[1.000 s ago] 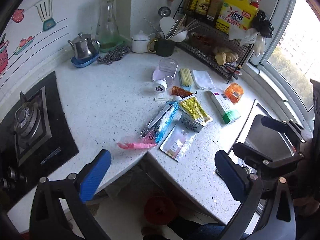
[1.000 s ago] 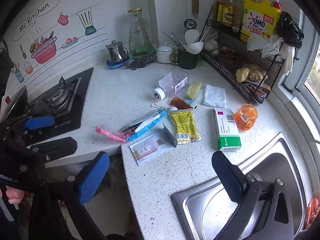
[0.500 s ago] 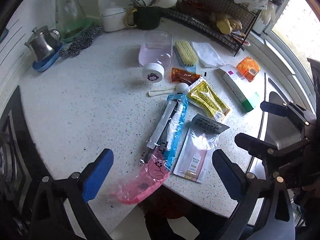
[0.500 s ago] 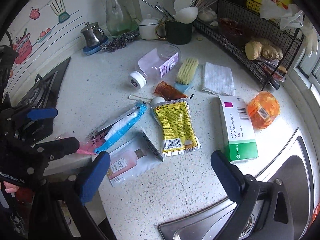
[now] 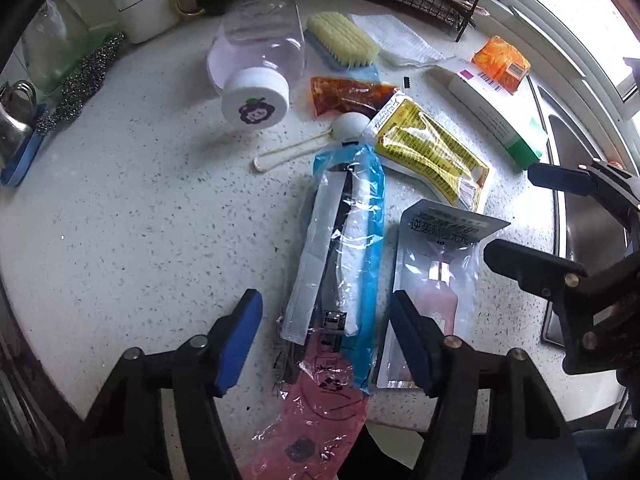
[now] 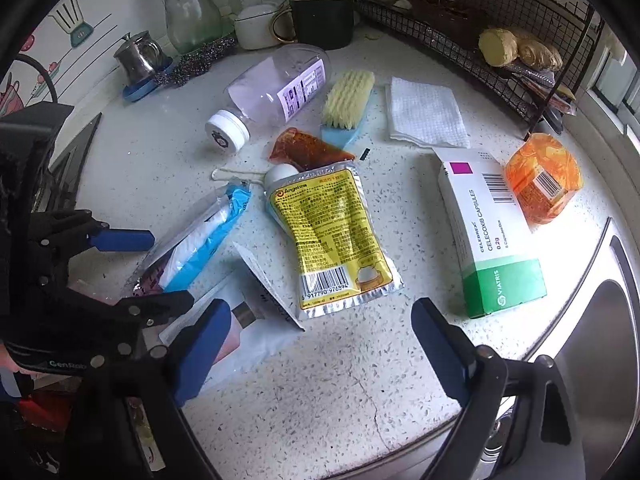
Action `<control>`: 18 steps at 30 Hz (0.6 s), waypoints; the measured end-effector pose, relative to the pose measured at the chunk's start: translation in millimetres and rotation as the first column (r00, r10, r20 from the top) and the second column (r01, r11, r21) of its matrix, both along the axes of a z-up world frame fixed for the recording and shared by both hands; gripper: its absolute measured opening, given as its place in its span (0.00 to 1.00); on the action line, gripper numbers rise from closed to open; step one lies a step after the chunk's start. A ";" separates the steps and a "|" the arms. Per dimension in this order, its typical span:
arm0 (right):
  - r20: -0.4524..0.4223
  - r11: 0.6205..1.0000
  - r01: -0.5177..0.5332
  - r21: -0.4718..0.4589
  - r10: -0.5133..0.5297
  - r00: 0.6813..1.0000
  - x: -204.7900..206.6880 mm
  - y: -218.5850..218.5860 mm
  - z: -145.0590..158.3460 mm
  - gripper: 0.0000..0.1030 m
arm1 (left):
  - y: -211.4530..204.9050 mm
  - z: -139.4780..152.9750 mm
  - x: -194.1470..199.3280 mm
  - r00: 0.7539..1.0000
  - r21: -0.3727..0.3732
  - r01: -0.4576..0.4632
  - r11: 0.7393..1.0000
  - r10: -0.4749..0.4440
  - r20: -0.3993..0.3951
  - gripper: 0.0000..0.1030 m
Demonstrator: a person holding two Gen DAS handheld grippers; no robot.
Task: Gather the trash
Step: 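Grasp the toothbrush packaging with the left gripper while the right gripper grasps the sachet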
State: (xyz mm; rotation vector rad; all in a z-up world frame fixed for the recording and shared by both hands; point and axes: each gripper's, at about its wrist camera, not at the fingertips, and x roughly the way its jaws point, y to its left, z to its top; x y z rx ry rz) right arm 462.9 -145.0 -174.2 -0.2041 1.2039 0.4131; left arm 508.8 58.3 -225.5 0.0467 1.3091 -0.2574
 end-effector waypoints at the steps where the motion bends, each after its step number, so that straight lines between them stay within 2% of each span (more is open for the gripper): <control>1: -0.005 1.000 0.004 -0.002 -0.004 1.000 0.8 -0.3 -1.3 0.89 | 1.1 0.3 0.4 1.000 -0.006 0.000 1.000 0.000 0.002 0.57; 4: -0.007 1.000 0.004 0.000 -0.004 1.000 0.5 0.4 -1.2 0.89 | 4.5 1.9 4.6 1.000 -0.002 -0.016 1.000 0.016 0.007 0.42; 8: -0.010 1.000 -0.015 -0.005 0.015 1.000 2.5 6.8 -3.8 0.89 | 11.2 3.3 0.8 1.000 -0.013 -0.010 1.000 0.010 0.011 0.18; 9: -0.014 1.000 -0.019 -0.005 0.019 1.000 3.5 9.9 -5.0 0.89 | 11.7 3.2 -0.9 1.000 -0.004 -0.014 1.000 0.014 0.016 0.15; 14: -0.024 0.999 -0.044 0.021 0.044 0.999 4.1 18.6 -5.0 0.88 | 18.8 8.3 -11.8 0.998 -0.026 -0.063 0.998 0.064 0.029 0.08; 18: -0.027 0.996 -0.083 0.028 0.084 0.996 4.3 25.3 -4.4 0.76 | 32.5 19.0 -21.8 0.992 -0.064 -0.121 0.991 0.124 0.039 0.08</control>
